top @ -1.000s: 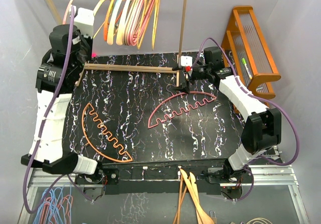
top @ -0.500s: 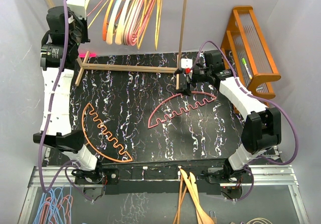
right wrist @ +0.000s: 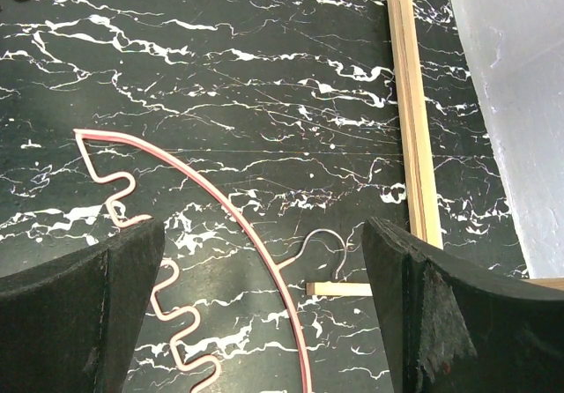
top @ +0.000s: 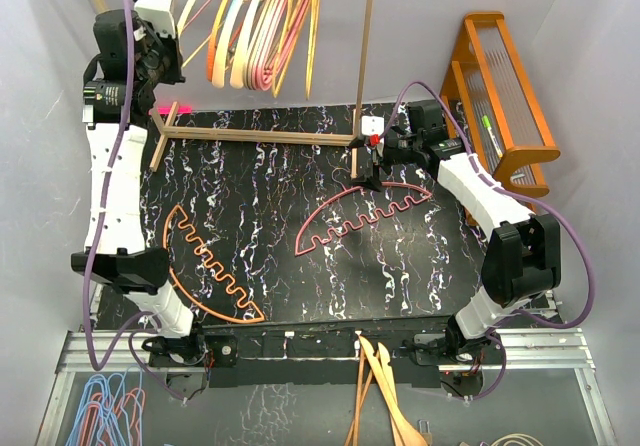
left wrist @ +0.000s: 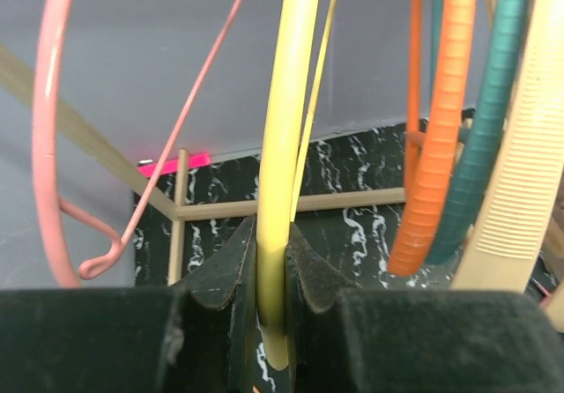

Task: Organize the hangers
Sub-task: Place the hanger at the clothesline, then pick up the hanger at the center of the board.

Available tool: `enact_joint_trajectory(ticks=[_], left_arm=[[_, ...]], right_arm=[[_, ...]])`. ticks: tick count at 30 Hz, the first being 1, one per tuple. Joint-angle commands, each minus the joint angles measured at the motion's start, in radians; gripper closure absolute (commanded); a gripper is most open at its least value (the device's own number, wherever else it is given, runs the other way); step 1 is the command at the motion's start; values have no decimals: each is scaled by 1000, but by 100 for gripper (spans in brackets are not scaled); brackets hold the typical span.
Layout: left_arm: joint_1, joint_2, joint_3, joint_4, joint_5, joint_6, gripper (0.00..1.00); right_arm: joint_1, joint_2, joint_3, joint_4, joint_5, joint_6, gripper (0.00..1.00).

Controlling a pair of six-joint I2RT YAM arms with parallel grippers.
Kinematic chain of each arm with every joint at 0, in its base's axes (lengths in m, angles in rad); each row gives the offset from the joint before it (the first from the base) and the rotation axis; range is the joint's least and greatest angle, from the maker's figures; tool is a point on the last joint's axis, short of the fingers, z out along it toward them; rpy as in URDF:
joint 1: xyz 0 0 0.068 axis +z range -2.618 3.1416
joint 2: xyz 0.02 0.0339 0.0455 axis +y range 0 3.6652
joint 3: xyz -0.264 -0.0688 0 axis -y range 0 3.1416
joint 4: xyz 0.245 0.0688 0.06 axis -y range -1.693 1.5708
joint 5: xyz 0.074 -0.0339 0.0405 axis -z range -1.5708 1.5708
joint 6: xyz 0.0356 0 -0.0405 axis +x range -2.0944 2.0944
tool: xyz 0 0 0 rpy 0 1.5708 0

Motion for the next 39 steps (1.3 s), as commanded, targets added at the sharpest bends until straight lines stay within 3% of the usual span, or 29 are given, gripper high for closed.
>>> enact_joint_trajectory(ticks=[1,2,3,4,5,7,9,14,17,21,22,25,27,35,39], left_arm=[[3,-27,-44,-33,105,-30,100],[2,-41,-74,-40,98,-36,87],[1,-58,-110,-41,82,-51,64],[3,-87,-165,-32,57,-70,23],[2,-129,-234,-14,28,-96,5],[3,-250,-439,47,-27,-165,3],[3,-417,-697,106,-32,-245,3],[-2,-686,-1207,63,184,-378,3],[-17,-819,-1403,135,299,-485,3],[-27,-752,-1453,217,392,-521,3],[-29,-731,-1448,230,409,-518,3],[-31,-698,-1436,283,448,-530,3],[-33,-675,-1429,304,459,-526,3],[-45,-586,-1469,404,520,-535,3],[-47,-533,-1475,440,600,-529,3]], right_arm=[[-6,-10,34,22,12,13,2],[-5,-10,32,20,30,10,2],[-6,-6,31,14,52,6,2],[-6,-1,37,-2,86,2,2],[-5,6,48,-39,114,-34,2],[-8,15,76,-135,155,-116,2],[-27,11,56,-131,173,-88,2],[-35,74,38,-341,260,-206,2],[-35,99,-14,-227,336,-157,1],[-34,95,-181,98,387,-152,25],[-35,108,-199,149,390,-150,25],[-36,199,-152,176,382,-120,10],[-40,264,-80,137,351,-112,6],[-42,450,89,64,267,-161,6],[-43,514,130,11,273,-200,14]])
